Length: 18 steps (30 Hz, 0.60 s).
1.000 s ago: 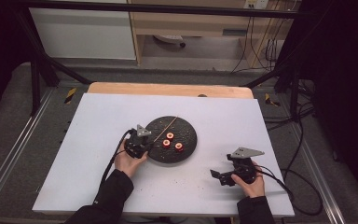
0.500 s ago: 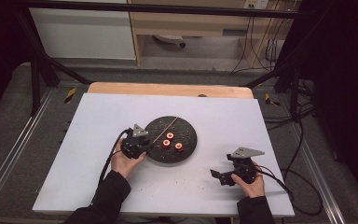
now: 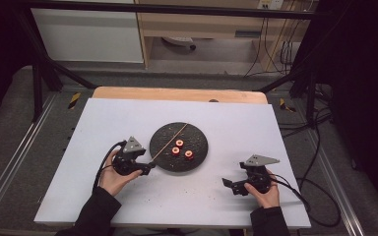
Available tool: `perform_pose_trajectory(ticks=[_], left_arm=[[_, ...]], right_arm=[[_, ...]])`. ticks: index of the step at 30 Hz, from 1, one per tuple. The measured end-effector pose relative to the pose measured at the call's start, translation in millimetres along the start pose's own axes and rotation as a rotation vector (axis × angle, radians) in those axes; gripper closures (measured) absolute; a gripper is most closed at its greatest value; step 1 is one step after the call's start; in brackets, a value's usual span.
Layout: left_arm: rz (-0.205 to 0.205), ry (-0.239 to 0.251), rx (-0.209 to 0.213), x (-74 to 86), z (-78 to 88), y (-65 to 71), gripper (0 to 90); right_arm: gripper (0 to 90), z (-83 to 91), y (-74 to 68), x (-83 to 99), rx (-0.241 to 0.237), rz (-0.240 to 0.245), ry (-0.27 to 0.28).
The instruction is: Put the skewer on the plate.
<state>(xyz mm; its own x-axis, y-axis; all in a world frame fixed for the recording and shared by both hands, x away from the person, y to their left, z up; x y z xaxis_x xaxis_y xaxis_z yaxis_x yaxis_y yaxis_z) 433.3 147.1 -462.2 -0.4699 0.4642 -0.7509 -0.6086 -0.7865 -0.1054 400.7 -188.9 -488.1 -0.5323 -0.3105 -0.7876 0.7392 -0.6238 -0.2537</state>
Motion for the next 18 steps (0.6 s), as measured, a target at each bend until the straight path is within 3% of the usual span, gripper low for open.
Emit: perform_pose_trajectory(ticks=[10, 18], left_arm=[[0.038, 0.048, -0.019, 30.8, 25.0, -18.6, 10.6], [0.068, 0.059, -0.04, 58.4, 35.9, -32.1, 4.9]], right_arm=[[1.6, -0.5, 0.2, 1.0, 0.005, 0.0, -0.007], [1.6, 0.6, 2.3, 2.7, 0.012, 0.004, -0.01]])
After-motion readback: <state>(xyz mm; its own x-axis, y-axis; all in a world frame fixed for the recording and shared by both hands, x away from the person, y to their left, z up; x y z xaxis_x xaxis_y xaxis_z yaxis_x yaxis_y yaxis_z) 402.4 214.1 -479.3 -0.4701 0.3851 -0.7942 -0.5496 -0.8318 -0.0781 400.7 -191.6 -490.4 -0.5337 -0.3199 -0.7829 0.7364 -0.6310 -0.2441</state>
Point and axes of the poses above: each handheld gripper's, and its own axes: z roughly backward along the jaws, x roughly out of its underside, y roughly to its right, the point moved 7 cm from there along -z, roughly forward along the jaws, and after that the axes turned 10 degrees about -x, right-handed, at the moved point
